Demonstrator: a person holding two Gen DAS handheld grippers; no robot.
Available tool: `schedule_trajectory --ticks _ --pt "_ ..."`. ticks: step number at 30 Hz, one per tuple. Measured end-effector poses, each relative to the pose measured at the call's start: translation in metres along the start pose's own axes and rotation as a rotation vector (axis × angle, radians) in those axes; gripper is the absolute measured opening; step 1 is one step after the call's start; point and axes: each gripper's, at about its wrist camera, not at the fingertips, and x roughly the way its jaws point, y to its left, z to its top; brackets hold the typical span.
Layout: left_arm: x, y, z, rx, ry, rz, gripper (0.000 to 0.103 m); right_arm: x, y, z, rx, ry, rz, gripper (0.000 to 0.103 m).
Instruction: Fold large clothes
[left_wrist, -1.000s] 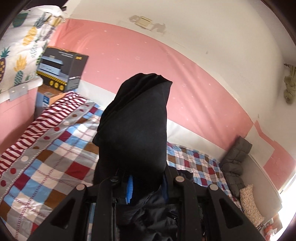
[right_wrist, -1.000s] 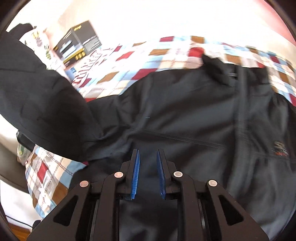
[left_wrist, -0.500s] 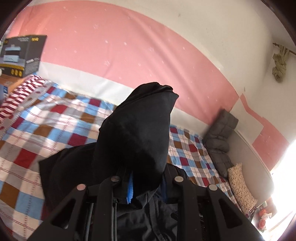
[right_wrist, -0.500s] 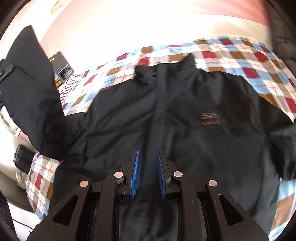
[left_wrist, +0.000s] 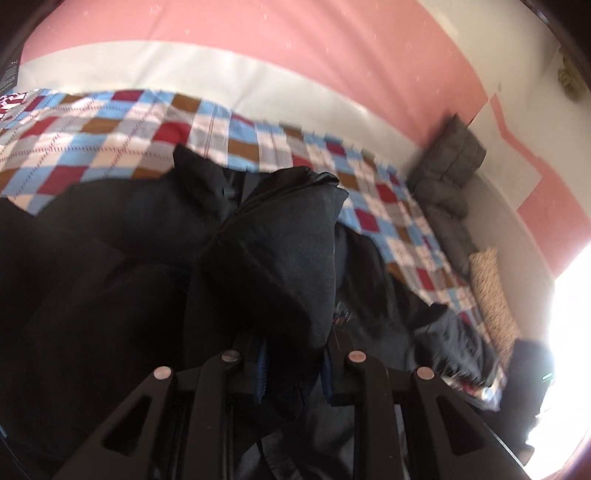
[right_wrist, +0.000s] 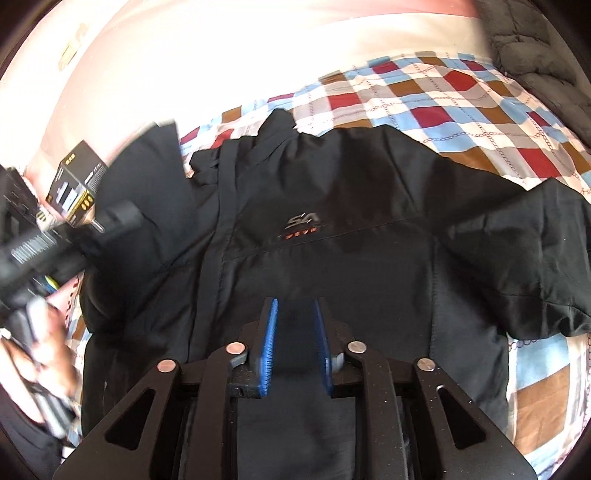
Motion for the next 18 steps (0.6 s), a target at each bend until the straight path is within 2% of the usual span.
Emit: schedule_trajectory --ticks 1,2,3,6,8,10,15,17,18 --pt "0.008 -0.002 -0.006 0.017 0.016 0.008 0.023 -0.001 -0.002 0.001 0.004 -0.006 0.004 0.038" --pt "0.013 -0.001 -0.013 0.032 0.026 0.012 0.024 -0.002 -0.004 0.002 0.012 -0.012 0.013 0.053" --pt "0.018 -0.003 -0.018 0.054 0.037 0.017 0.024 -0.002 -0.006 0.002 0.018 -0.015 0.021 0.059" --pt "0.027 -0.012 -0.025 0.105 0.063 0.023 0.028 -0.001 -0.008 0.004 0.039 -0.025 0.046 0.060" --pt "0.029 -0.013 -0.026 0.093 0.090 -0.029 0.051 0.001 -0.008 0.007 0.051 -0.030 0.063 0.060" --pt "0.024 -0.014 -0.026 0.056 0.107 -0.112 0.059 0.001 -0.008 0.010 0.064 -0.035 0.086 0.060" --pt "-0.027 -0.016 -0.025 0.079 0.032 -0.190 0.062 0.002 -0.009 0.017 0.098 -0.037 0.134 0.061" --pt "-0.049 -0.003 -0.020 0.073 0.000 -0.183 0.062 0.007 -0.007 0.020 0.106 -0.023 0.156 0.061" --pt "-0.061 0.008 -0.016 0.073 -0.022 -0.153 0.062 0.010 -0.007 0.020 0.111 -0.016 0.166 0.061"
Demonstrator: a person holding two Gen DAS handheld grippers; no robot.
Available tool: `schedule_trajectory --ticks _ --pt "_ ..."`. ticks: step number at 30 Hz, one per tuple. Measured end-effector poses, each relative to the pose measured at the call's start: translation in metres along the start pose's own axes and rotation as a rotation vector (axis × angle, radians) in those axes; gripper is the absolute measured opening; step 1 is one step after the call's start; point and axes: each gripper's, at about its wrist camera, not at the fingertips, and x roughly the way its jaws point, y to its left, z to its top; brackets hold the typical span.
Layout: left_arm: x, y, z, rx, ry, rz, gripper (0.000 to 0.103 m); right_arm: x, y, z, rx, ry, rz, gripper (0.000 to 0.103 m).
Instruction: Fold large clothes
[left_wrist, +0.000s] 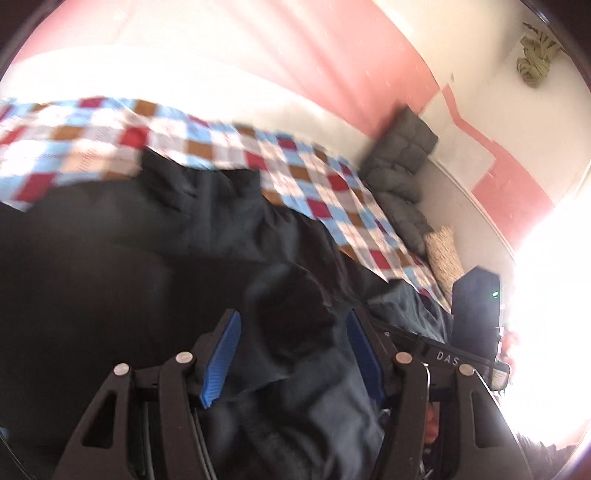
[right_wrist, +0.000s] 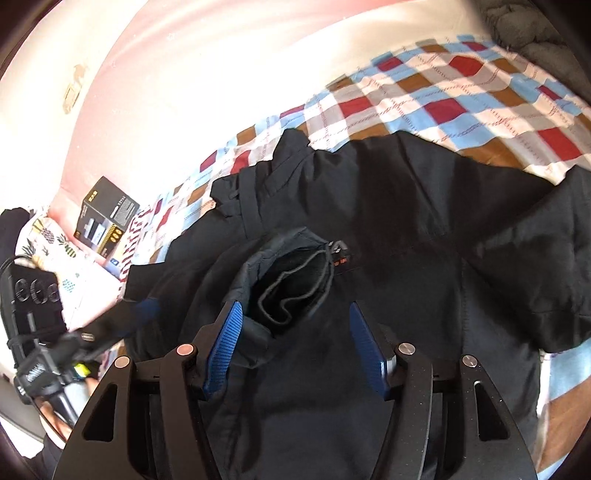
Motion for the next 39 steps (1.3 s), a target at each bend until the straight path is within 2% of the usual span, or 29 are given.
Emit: schedule_trajectory --ticks 2,6,9,11,15,16,17,18,19,20,21,23,26,28,30,31,32,35,36,39 --pt "-0.026 0.023 0.007 0.002 -0.040 0.088 0.062 0.013 0.002 0.001 0.015 0.031 0.026 0.062" --pt "-0.063 0.087 0.019 -0.058 -0.071 0.279 0.062 0.036 0.003 0.009 0.053 0.072 0.077 0.076" --pt "-0.082 0.138 0.019 -0.135 -0.074 0.383 0.062 0.055 0.005 0.015 0.111 0.116 0.134 0.077" --pt "-0.087 0.160 0.014 -0.180 -0.067 0.402 0.061 0.059 0.010 0.015 0.133 0.122 0.188 0.077" --pt "-0.084 0.178 0.002 -0.203 -0.046 0.405 0.060 0.060 0.006 0.013 0.167 0.125 0.182 0.077" --pt "-0.077 0.178 0.000 -0.198 -0.038 0.399 0.060 0.061 0.002 0.012 0.182 0.122 0.164 0.077" --pt "-0.072 0.177 -0.001 -0.186 -0.031 0.398 0.060 0.066 0.000 0.010 0.173 0.144 0.096 0.077" --pt "-0.069 0.176 -0.003 -0.178 -0.029 0.401 0.060 0.074 0.000 0.010 0.156 0.188 0.026 0.077" --pt "-0.066 0.176 -0.004 -0.174 -0.029 0.401 0.060 0.081 0.000 0.009 0.140 0.221 -0.004 0.073" --pt "-0.063 0.174 -0.003 -0.176 -0.026 0.401 0.060 0.085 0.002 0.010 0.122 0.230 -0.005 0.043" --pt "-0.060 0.171 -0.001 -0.175 -0.025 0.401 0.060 0.087 0.006 0.013 0.099 0.233 0.001 0.022" --pt "-0.059 0.169 0.004 -0.170 -0.026 0.399 0.056 0.076 0.021 0.026 0.037 0.179 -0.022 0.016" --pt "-0.065 0.165 0.014 -0.160 -0.060 0.376 0.053 0.040 0.029 0.049 0.005 0.023 0.012 0.015" --pt "-0.066 0.162 0.020 -0.158 -0.075 0.368 0.053 0.033 0.012 0.055 0.039 -0.003 -0.010 0.015" --pt "-0.058 0.159 0.024 -0.150 -0.071 0.364 0.052 0.041 -0.010 0.051 0.058 0.022 -0.107 0.015" --pt "-0.052 0.158 0.025 -0.137 -0.058 0.369 0.046 0.051 -0.023 0.044 0.061 0.060 -0.163 0.015" --pt "-0.043 0.156 0.025 -0.121 -0.036 0.383 0.037 0.059 -0.035 0.037 0.081 0.087 -0.171 0.015" --pt "-0.014 0.160 0.021 -0.071 0.032 0.467 0.023 0.059 -0.046 0.026 0.108 0.067 -0.146 0.016" --pt "-0.004 0.167 0.018 -0.067 0.058 0.500 0.021 0.059 -0.045 0.025 0.104 0.063 -0.149 0.017" --pt "0.014 0.185 0.012 -0.074 0.093 0.536 0.014 0.059 -0.044 0.025 0.086 0.058 -0.151 0.019"
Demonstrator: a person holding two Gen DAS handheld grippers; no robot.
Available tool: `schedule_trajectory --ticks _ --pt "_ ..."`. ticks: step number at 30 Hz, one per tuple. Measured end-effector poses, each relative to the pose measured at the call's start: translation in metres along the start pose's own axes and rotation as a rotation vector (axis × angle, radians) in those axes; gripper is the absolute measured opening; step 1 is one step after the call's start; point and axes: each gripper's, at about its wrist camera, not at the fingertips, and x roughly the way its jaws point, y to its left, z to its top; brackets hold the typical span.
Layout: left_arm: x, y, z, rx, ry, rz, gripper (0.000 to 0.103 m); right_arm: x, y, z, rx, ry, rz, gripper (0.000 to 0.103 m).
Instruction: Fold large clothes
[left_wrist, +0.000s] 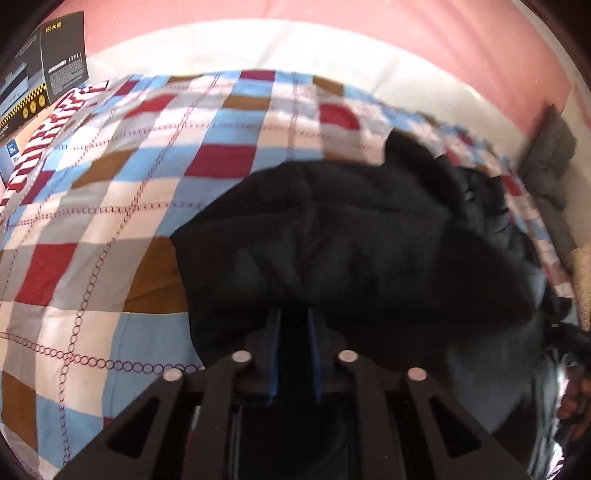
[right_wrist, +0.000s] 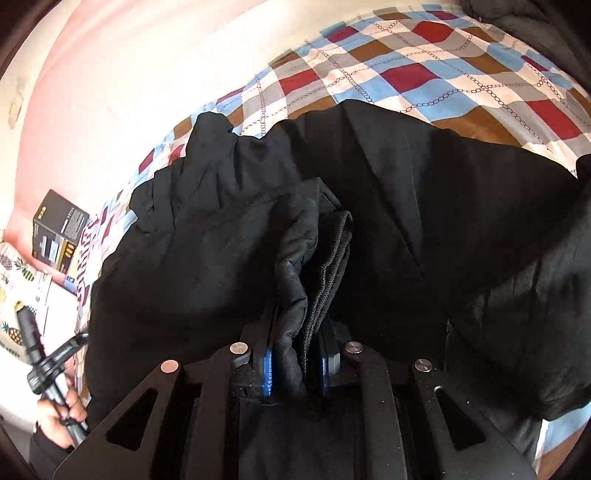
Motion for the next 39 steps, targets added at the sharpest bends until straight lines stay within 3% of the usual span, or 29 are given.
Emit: schedule_trajectory --ticks 3,6,11,14,17,20,22,25,28,30,33,37,39 --pt "0.008 -0.001 -0.003 0.040 -0.010 0.022 0.013 0.001 -0.005 0.002 -0.003 0.000 -0.001 0.025" --pt "-0.008 -0.006 -0.002 0.047 -0.022 0.037 0.009 -0.007 -0.012 0.004 0.012 0.002 -0.016 0.030" --pt "-0.070 -0.015 -0.023 0.039 -0.129 -0.080 0.010 -0.063 0.014 -0.002 -0.112 -0.137 -0.105 0.032" --pt "-0.073 -0.023 -0.039 0.059 -0.119 -0.110 0.010 -0.079 0.031 -0.002 -0.173 -0.201 -0.107 0.032" --pt "-0.043 -0.015 -0.053 0.001 -0.019 -0.108 0.010 -0.056 0.046 0.001 -0.239 -0.136 -0.127 0.032" --pt "-0.037 0.002 -0.066 -0.076 -0.022 -0.147 0.006 -0.015 0.026 -0.011 -0.219 0.006 -0.198 0.023" --pt "-0.038 0.007 -0.072 -0.094 -0.023 -0.163 0.005 -0.014 0.014 -0.021 -0.203 0.002 -0.176 0.022" --pt "-0.036 0.004 -0.073 -0.048 -0.023 -0.146 0.005 -0.016 0.016 -0.029 -0.252 0.000 -0.223 0.021" --pt "-0.040 0.000 -0.069 -0.058 -0.001 -0.118 0.005 -0.016 0.008 -0.021 -0.194 0.037 -0.221 0.027" --pt "-0.055 -0.007 -0.071 -0.039 0.000 -0.085 0.005 -0.034 0.004 -0.021 -0.128 0.028 -0.209 0.027" --pt "-0.091 -0.020 -0.084 0.029 -0.036 -0.092 0.005 -0.071 0.014 -0.033 -0.185 -0.049 -0.200 0.028" --pt "-0.133 -0.031 -0.106 0.059 -0.062 -0.122 0.006 -0.123 0.013 -0.066 -0.184 -0.112 -0.163 0.029" --pt "-0.150 -0.038 -0.117 0.046 -0.066 -0.149 0.011 -0.140 0.006 -0.079 -0.150 -0.124 -0.148 0.029"
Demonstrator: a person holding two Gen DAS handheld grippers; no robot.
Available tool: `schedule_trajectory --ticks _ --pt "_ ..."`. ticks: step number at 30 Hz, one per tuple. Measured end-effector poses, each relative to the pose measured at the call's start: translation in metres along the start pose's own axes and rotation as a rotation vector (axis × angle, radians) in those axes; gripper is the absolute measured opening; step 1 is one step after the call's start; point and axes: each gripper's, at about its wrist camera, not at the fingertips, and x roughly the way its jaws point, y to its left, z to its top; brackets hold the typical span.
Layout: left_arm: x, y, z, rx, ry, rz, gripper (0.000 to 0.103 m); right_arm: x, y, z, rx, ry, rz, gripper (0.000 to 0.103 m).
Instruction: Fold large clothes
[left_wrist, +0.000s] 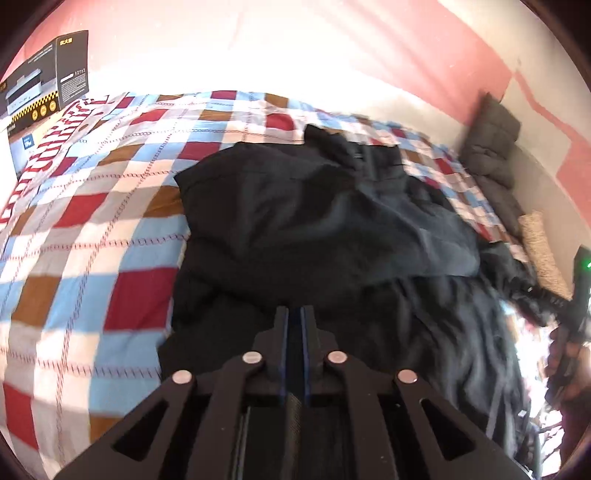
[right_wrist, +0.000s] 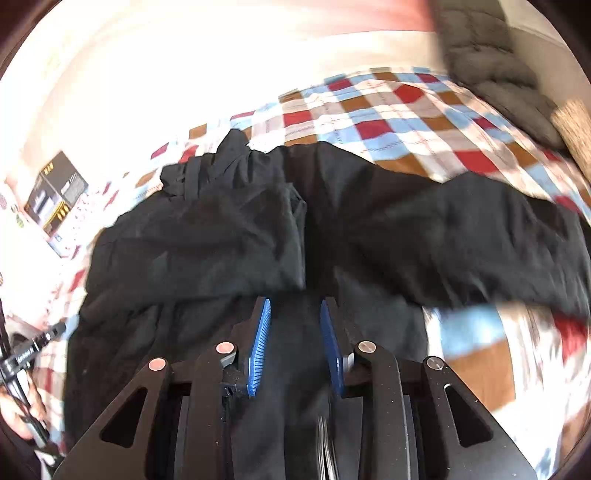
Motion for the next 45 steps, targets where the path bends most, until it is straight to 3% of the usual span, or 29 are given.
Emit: schedule_trajectory --ticks 1,2,3,5,14,20,39,45 --pt "-0.007 -0.005 -0.004 -0.006 -0.006 -0.008 0.017 -0.009 -0.005 -0.007 0.019 -0.004 0.003 0.030" --pt "-0.012 -0.011 -0.007 -0.009 -0.012 -0.015 0.024 -0.016 -0.010 -0.014 0.037 -0.004 0.006 0.037" --pt "-0.016 -0.017 -0.011 -0.012 -0.015 -0.025 0.026 -0.021 -0.012 -0.019 0.048 -0.004 0.007 0.051" --pt "-0.023 -0.033 -0.018 -0.014 -0.006 -0.051 0.028 -0.032 -0.022 -0.028 0.082 -0.005 0.020 0.067" --pt "-0.029 -0.100 -0.021 0.053 0.011 -0.101 0.028 -0.063 -0.060 -0.033 0.188 -0.053 0.051 0.067" --pt "-0.022 -0.124 -0.014 0.081 0.013 -0.119 0.028 -0.068 -0.115 -0.036 0.344 -0.092 0.046 0.067" --pt "0.032 -0.141 0.004 0.102 0.057 -0.101 0.028 -0.044 -0.331 -0.060 0.884 -0.204 -0.066 0.070" --pt "0.048 -0.142 0.002 0.103 0.082 -0.075 0.028 -0.037 -0.351 -0.041 0.901 -0.259 -0.082 0.070"
